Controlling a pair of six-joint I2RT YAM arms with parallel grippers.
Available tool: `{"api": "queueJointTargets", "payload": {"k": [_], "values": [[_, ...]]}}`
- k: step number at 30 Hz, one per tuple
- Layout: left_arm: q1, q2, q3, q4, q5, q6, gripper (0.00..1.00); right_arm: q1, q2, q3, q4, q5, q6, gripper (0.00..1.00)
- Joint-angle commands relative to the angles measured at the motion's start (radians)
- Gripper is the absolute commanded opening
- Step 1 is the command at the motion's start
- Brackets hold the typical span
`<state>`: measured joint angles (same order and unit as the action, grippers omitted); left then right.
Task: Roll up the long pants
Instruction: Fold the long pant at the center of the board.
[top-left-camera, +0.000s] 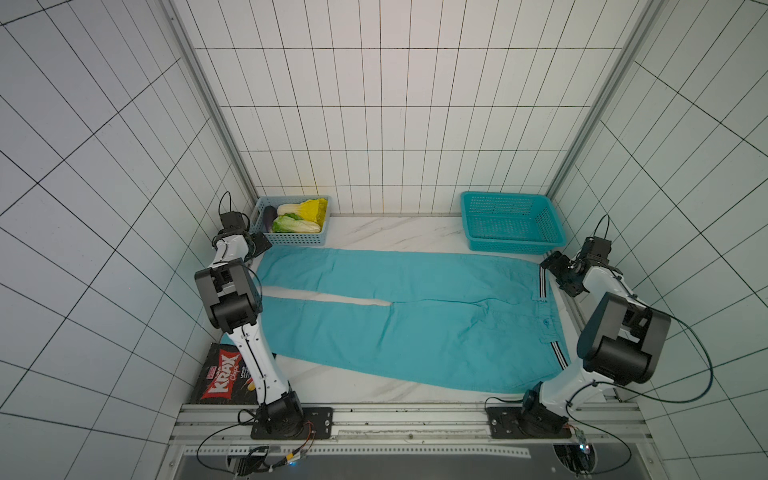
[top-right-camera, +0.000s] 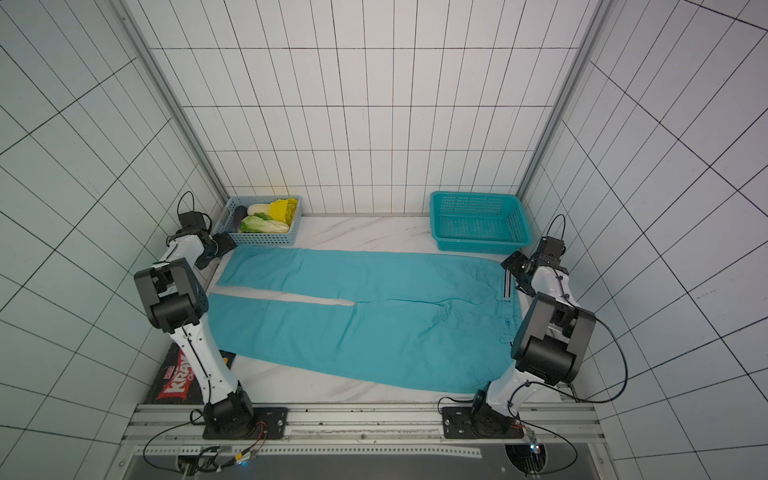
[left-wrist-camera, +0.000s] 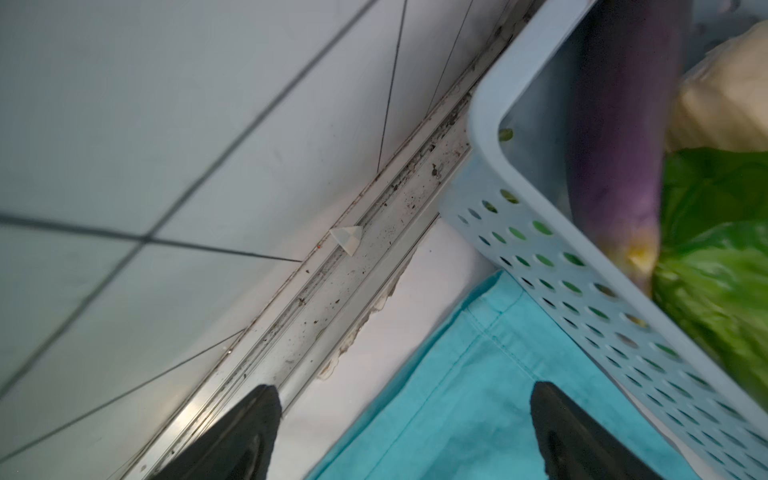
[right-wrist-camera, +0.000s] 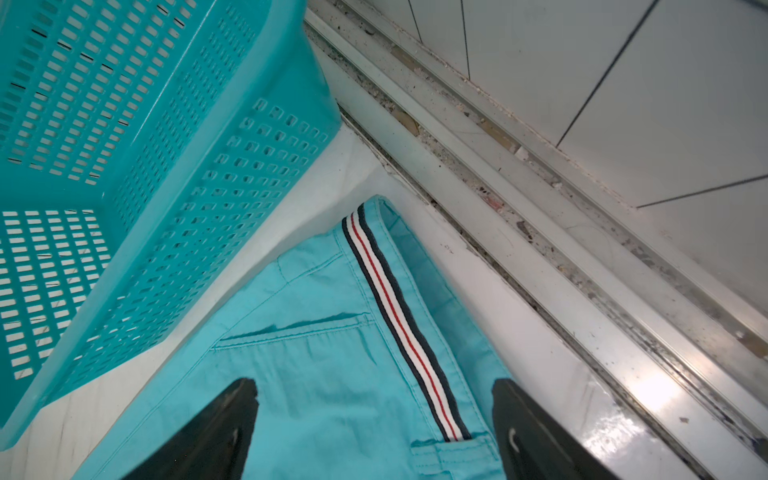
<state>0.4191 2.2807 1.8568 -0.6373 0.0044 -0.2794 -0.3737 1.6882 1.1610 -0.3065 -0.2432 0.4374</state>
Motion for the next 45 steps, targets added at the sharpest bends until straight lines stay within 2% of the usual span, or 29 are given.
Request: {"api": "queueJointTargets", "payload": {"k": [1, 4, 9, 11, 15, 17, 20, 21, 22, 24, 27, 29, 32, 37, 42, 45], "values": [[-0.017, 0.073, 0.095, -0.142, 0.008, 0.037, 0.89, -0.007, -0.035, -0.051, 0.060, -0.017, -0.014, 0.91], [-0.029, 0.088, 0.089, -0.150, 0.000, 0.045, 0.86, -0.011, -0.060, -0.069, 0.069, 0.005, -0.017, 0.91], [-0.044, 0.147, 0.150, -0.182, 0.028, 0.079, 0.79, -0.018, -0.099, -0.088, 0.101, -0.026, 0.006, 0.91], [-0.045, 0.204, 0.240, -0.261, 0.049, 0.089, 0.66, -0.020, -0.125, -0.096, 0.115, -0.024, 0.020, 0.91], [-0.043, 0.298, 0.385, -0.386, 0.056, 0.113, 0.50, -0.021, -0.159, -0.120, 0.168, -0.040, 0.034, 0.91], [-0.038, 0.310, 0.405, -0.402, 0.067, 0.120, 0.31, -0.022, -0.156, -0.122, 0.164, -0.050, 0.031, 0.91], [-0.027, 0.308, 0.401, -0.411, 0.079, 0.135, 0.14, -0.022, -0.154, -0.145, 0.179, -0.060, 0.031, 0.91], [-0.023, 0.305, 0.401, -0.419, 0.076, 0.137, 0.02, -0.021, -0.152, -0.152, 0.187, -0.061, 0.029, 0.91], [-0.018, 0.295, 0.386, -0.420, 0.077, 0.140, 0.00, -0.021, -0.147, -0.158, 0.192, -0.065, 0.027, 0.91], [-0.013, 0.245, 0.307, -0.386, 0.095, 0.140, 0.00, -0.022, -0.129, -0.158, 0.190, -0.069, 0.025, 0.91], [-0.010, 0.106, 0.093, -0.245, 0.102, 0.119, 0.00, -0.019, -0.083, -0.125, 0.135, -0.079, 0.018, 0.87], [-0.006, 0.014, -0.036, -0.161, 0.098, 0.097, 0.00, -0.006, -0.044, -0.084, 0.064, -0.053, -0.007, 0.85], [0.003, -0.078, -0.140, -0.100, 0.083, 0.082, 0.00, 0.023, 0.011, -0.036, 0.023, 0.018, -0.077, 0.85], [0.023, -0.150, -0.235, -0.041, 0.067, 0.082, 0.00, 0.039, 0.115, 0.045, -0.018, 0.105, -0.165, 0.89], [0.043, -0.140, -0.220, -0.053, 0.062, 0.089, 0.00, 0.054, 0.199, 0.120, -0.046, 0.171, -0.251, 0.95], [0.045, -0.134, -0.200, -0.054, 0.069, 0.086, 0.00, 0.056, 0.237, 0.172, -0.051, 0.129, -0.280, 0.96]]}}
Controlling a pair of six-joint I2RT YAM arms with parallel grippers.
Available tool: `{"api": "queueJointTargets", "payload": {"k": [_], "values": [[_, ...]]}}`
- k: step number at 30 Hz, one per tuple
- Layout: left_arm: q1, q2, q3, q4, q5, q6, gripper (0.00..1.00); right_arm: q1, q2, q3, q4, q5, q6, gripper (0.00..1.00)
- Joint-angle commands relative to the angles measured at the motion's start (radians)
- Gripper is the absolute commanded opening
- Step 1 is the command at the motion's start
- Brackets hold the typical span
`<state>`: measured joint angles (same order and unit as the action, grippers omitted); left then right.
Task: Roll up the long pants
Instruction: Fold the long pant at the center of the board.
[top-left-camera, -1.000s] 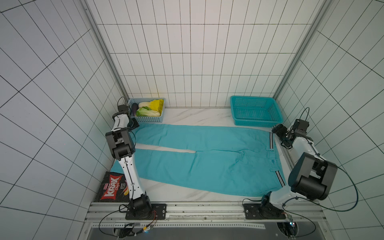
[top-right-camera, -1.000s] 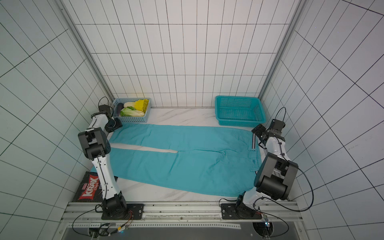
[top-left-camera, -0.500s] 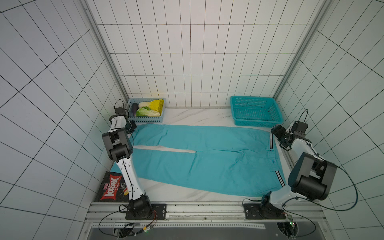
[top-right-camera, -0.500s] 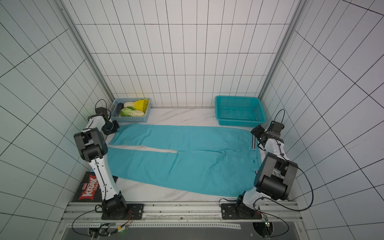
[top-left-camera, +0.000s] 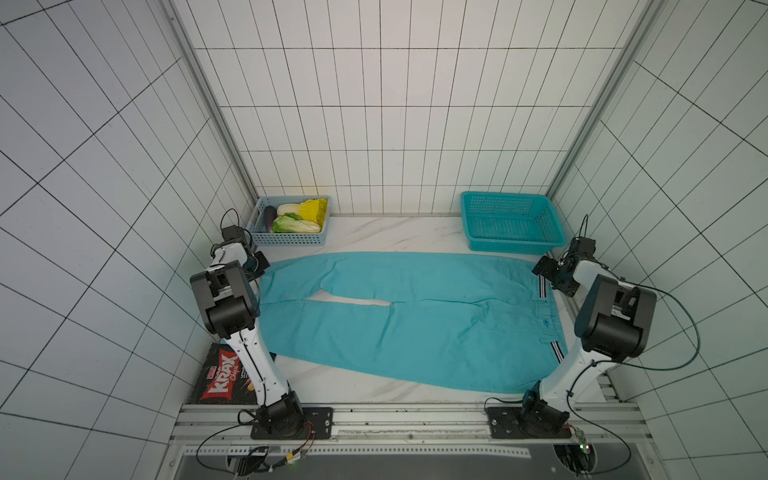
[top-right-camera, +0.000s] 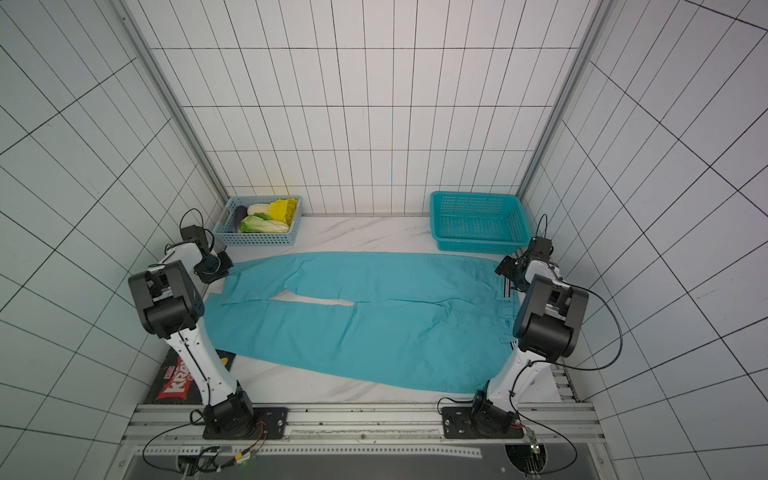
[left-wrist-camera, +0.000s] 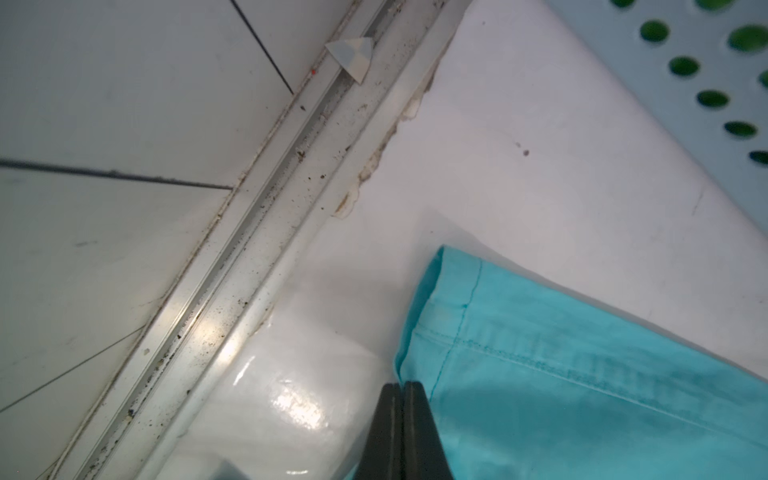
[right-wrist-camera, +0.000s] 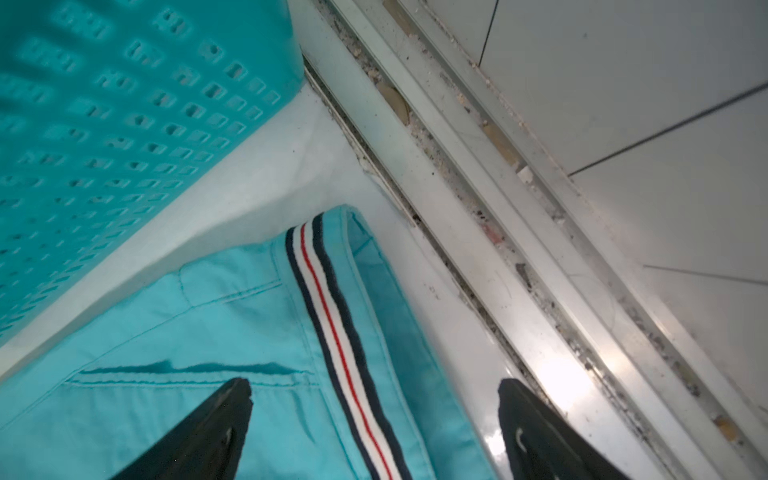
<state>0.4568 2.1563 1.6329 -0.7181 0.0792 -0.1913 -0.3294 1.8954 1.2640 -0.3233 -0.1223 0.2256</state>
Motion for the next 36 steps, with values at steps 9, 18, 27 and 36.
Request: {"api": "queueJointTargets", "payload": {"k": [9, 18, 27, 36], "values": [[0.010, -0.040, 0.039, 0.031, -0.045, -0.006, 0.00, 0.021, 0.245, 0.333, -0.166, -0.164, -0.086, 0.87], [0.012, -0.055, -0.006, 0.065, -0.040, -0.015, 0.00, 0.023, 0.309, 0.407, -0.228, -0.176, -0.078, 0.35], [0.013, -0.062, -0.022, 0.094, 0.026, -0.028, 0.00, 0.016, 0.191, 0.288, -0.177, -0.173, -0.090, 0.09], [0.014, -0.097, -0.045, 0.123, 0.051, -0.036, 0.00, 0.016, 0.097, 0.264, -0.161, -0.232, -0.077, 0.00]]}}
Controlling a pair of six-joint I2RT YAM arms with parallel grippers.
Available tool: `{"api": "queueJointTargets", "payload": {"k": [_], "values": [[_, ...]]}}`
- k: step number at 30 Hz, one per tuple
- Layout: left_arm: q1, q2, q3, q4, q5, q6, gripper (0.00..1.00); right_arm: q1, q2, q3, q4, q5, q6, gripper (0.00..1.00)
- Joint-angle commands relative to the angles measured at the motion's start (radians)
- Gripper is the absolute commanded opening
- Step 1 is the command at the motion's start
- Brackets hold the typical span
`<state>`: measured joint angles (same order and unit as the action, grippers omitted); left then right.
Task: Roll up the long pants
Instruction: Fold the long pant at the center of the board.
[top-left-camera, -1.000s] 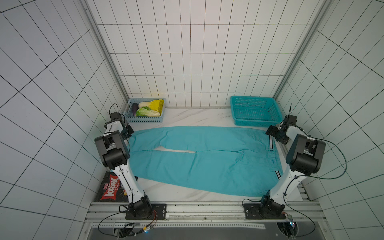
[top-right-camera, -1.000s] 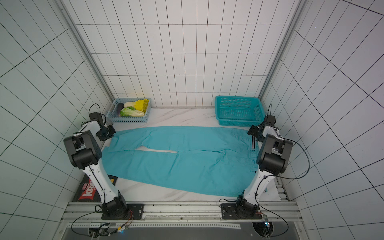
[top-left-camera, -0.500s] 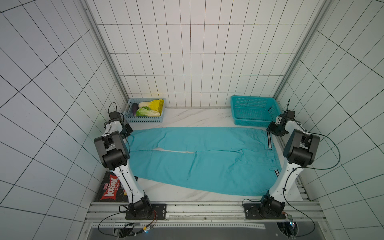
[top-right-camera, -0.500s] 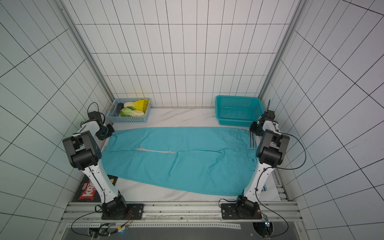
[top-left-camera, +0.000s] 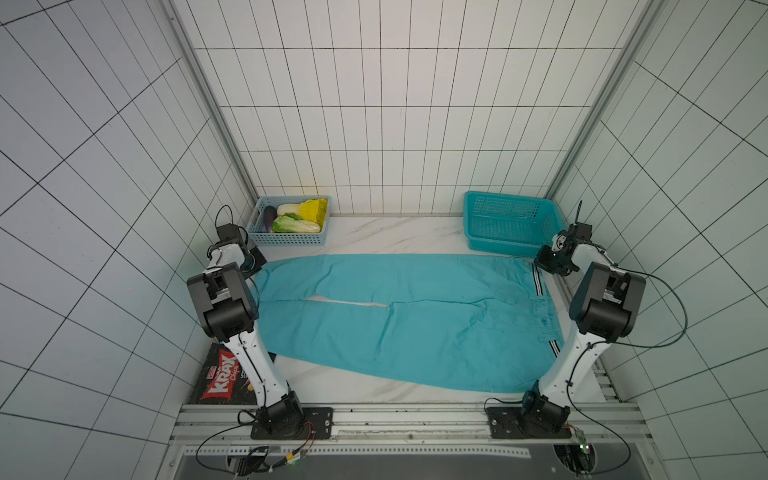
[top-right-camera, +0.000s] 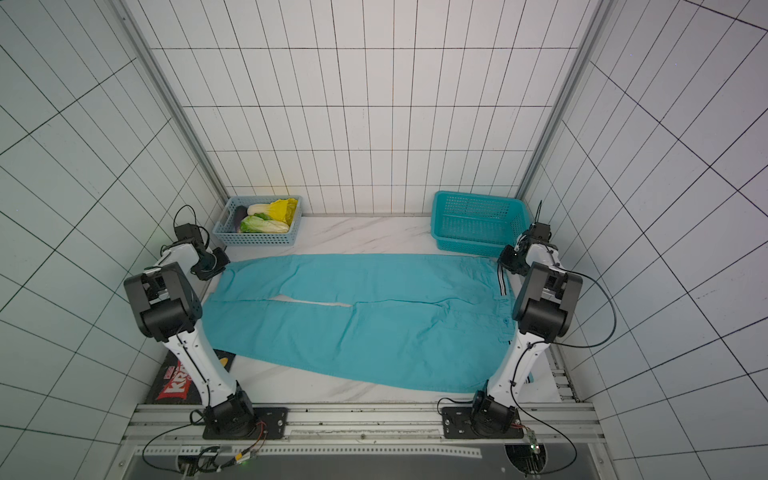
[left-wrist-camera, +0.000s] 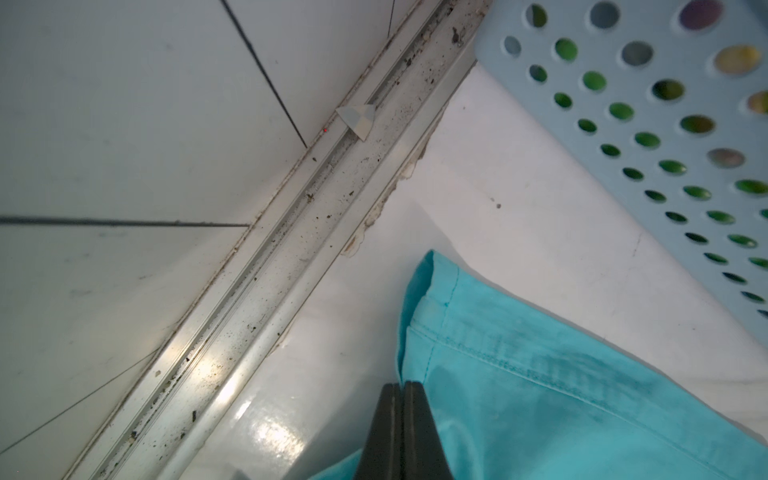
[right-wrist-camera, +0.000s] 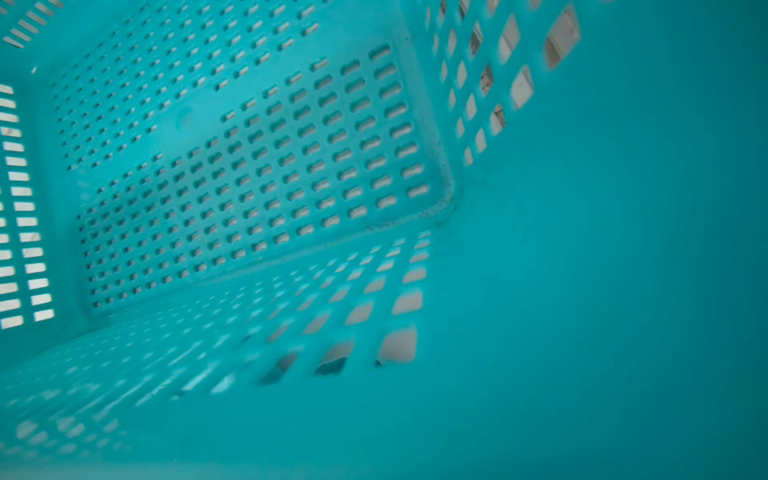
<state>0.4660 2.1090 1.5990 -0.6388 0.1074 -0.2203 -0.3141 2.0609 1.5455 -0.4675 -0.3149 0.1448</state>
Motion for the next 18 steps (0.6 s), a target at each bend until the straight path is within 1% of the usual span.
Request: {"api": "queueJointTargets", "payload": {"k": [1, 4, 7, 13, 15, 18], "values": [[0.008, -0.059, -0.014, 0.046, 0.029, -0.009, 0.00, 0.001, -0.090, -0.022, -0.024, -0.046, 0.006, 0.00], [0.014, -0.099, -0.046, 0.072, 0.042, -0.027, 0.00, 0.003, -0.167, -0.059, -0.033, -0.046, 0.027, 0.00], [0.034, -0.158, -0.117, 0.117, 0.058, -0.059, 0.00, 0.003, -0.263, -0.146, 0.002, -0.042, 0.058, 0.00], [0.077, -0.299, -0.295, 0.214, 0.058, -0.090, 0.00, -0.001, -0.462, -0.320, 0.090, 0.047, 0.113, 0.00], [0.077, -0.325, -0.327, 0.237, 0.068, -0.095, 0.00, -0.004, -0.510, -0.344, 0.110, 0.049, 0.125, 0.00], [0.077, -0.332, -0.329, 0.246, 0.117, -0.093, 0.00, -0.015, -0.549, -0.329, 0.106, 0.050, 0.139, 0.00]]}}
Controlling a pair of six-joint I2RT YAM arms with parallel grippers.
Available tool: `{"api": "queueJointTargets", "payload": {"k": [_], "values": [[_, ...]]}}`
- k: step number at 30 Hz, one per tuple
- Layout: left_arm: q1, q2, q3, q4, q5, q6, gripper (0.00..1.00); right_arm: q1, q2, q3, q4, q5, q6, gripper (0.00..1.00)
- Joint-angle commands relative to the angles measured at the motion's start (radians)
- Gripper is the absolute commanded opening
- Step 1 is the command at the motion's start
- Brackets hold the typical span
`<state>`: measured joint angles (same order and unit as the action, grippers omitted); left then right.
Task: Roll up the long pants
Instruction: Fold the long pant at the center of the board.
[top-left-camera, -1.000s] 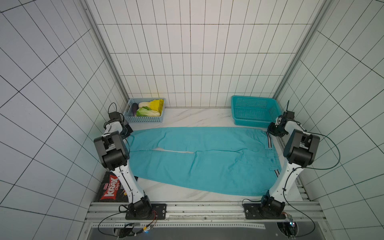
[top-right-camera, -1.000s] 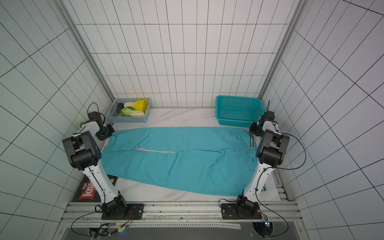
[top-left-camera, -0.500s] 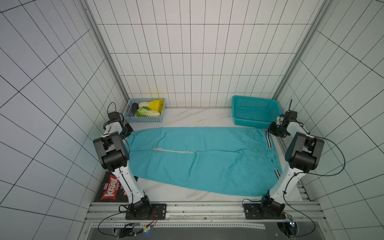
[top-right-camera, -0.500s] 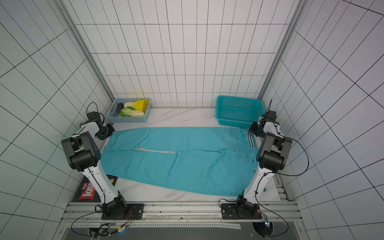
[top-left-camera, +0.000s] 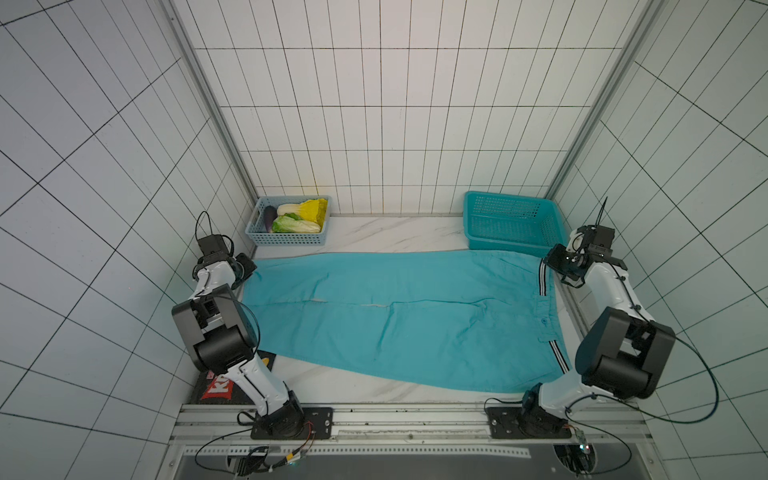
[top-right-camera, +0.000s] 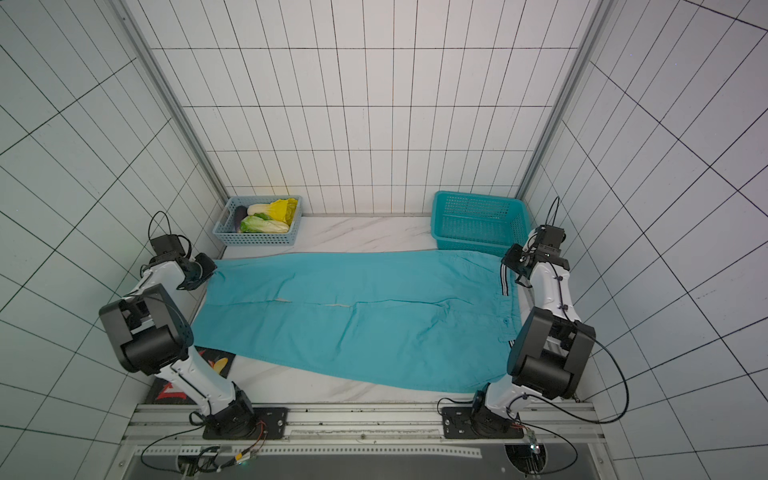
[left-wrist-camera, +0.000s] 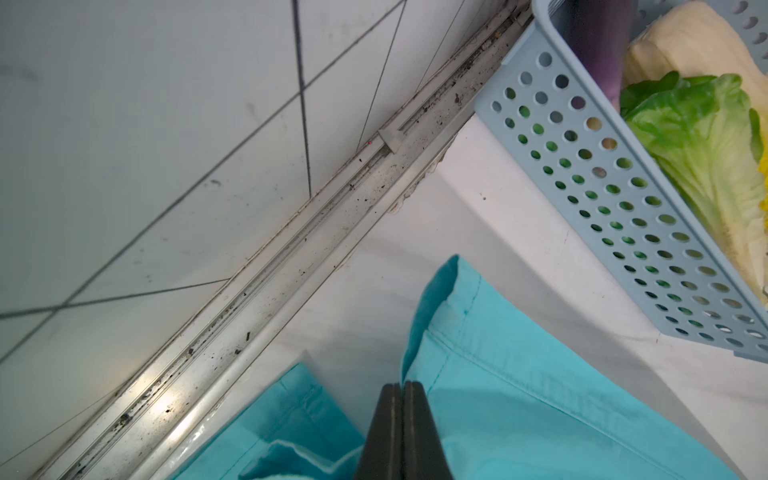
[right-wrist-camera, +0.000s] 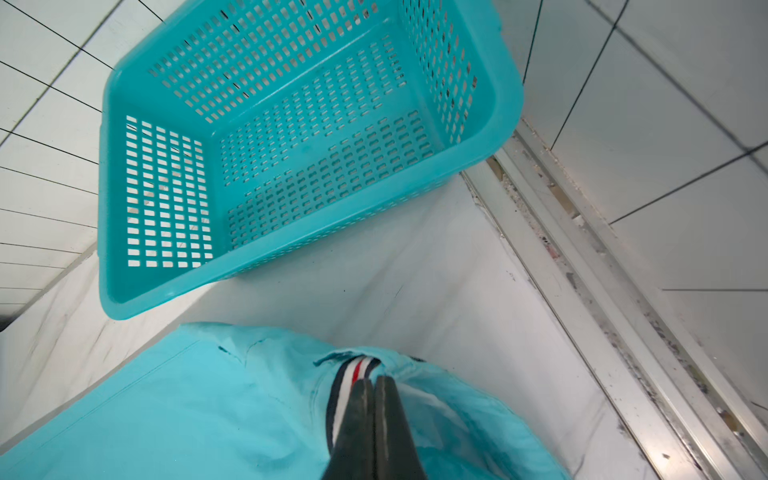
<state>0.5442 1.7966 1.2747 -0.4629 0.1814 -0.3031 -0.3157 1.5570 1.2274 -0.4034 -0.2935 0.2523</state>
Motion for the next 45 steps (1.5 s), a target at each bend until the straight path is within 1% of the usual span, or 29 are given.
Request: {"api": "queueJointTargets", "payload": {"k": [1, 3, 5, 7, 9, 11, 14, 21, 23, 25, 26, 28, 31, 33, 36, 39, 41, 43, 45], "values": [[-0.003, -0.018, 0.001, 0.079, 0.066, -0.005, 0.00, -0.021, -0.048, 0.006, 0.044, 0.011, 0.037, 0.00], [-0.004, 0.003, 0.027, 0.085, 0.121, -0.004, 0.00, -0.026, -0.020, 0.064, 0.029, -0.038, 0.038, 0.00], [-0.013, 0.025, 0.091, 0.018, 0.096, -0.016, 0.00, -0.025, 0.020, 0.140, -0.019, -0.075, 0.034, 0.00], [-0.033, 0.009, 0.091, 0.060, 0.071, -0.012, 0.00, -0.026, 0.030, 0.159, 0.007, -0.089, 0.042, 0.00], [-0.047, 0.011, 0.112, 0.115, 0.087, -0.018, 0.00, -0.024, 0.051, 0.188, 0.038, -0.110, 0.051, 0.00], [-0.059, 0.053, 0.197, 0.080, 0.100, -0.032, 0.00, -0.018, 0.099, 0.260, 0.026, -0.135, 0.053, 0.00], [-0.073, 0.113, 0.329, 0.025, 0.111, -0.047, 0.00, -0.007, 0.155, 0.367, 0.026, -0.128, 0.054, 0.00], [-0.117, 0.254, 0.647, 0.015, 0.098, -0.070, 0.00, -0.007, 0.348, 0.701, 0.011, -0.168, 0.087, 0.00], [-0.114, 0.279, 0.716, 0.016, 0.124, -0.090, 0.00, -0.009, 0.386, 0.774, 0.011, -0.199, 0.098, 0.00], [-0.106, 0.269, 0.729, 0.018, 0.135, -0.096, 0.00, -0.013, 0.389, 0.793, 0.015, -0.222, 0.105, 0.00], [-0.103, 0.250, 0.710, 0.018, 0.136, -0.094, 0.00, -0.018, 0.377, 0.775, 0.028, -0.233, 0.109, 0.00], [-0.092, 0.192, 0.626, 0.028, 0.132, -0.086, 0.00, -0.031, 0.329, 0.689, 0.076, -0.247, 0.115, 0.00], [-0.074, 0.035, 0.326, 0.213, 0.102, -0.086, 0.00, -0.076, 0.211, 0.439, 0.272, -0.291, 0.180, 0.00], [-0.066, -0.095, 0.080, 0.412, 0.063, -0.082, 0.00, -0.114, 0.145, 0.269, 0.429, -0.331, 0.240, 0.00], [-0.065, -0.253, -0.217, 0.642, -0.023, -0.052, 0.00, -0.151, 0.105, 0.124, 0.538, -0.392, 0.262, 0.00], [-0.063, -0.355, -0.427, 0.762, -0.134, -0.036, 0.00, -0.172, 0.071, -0.024, 0.619, -0.369, 0.255, 0.00], [-0.057, -0.402, -0.555, 0.879, -0.179, -0.041, 0.00, -0.200, 0.050, -0.138, 0.729, -0.366, 0.284, 0.00], [-0.048, -0.440, -0.642, 0.957, -0.206, -0.049, 0.00, -0.234, 0.036, -0.226, 0.791, -0.351, 0.325, 0.00], [-0.043, -0.482, -0.692, 0.976, -0.225, -0.047, 0.00, -0.266, 0.032, -0.272, 0.795, -0.354, 0.341, 0.00]]}}
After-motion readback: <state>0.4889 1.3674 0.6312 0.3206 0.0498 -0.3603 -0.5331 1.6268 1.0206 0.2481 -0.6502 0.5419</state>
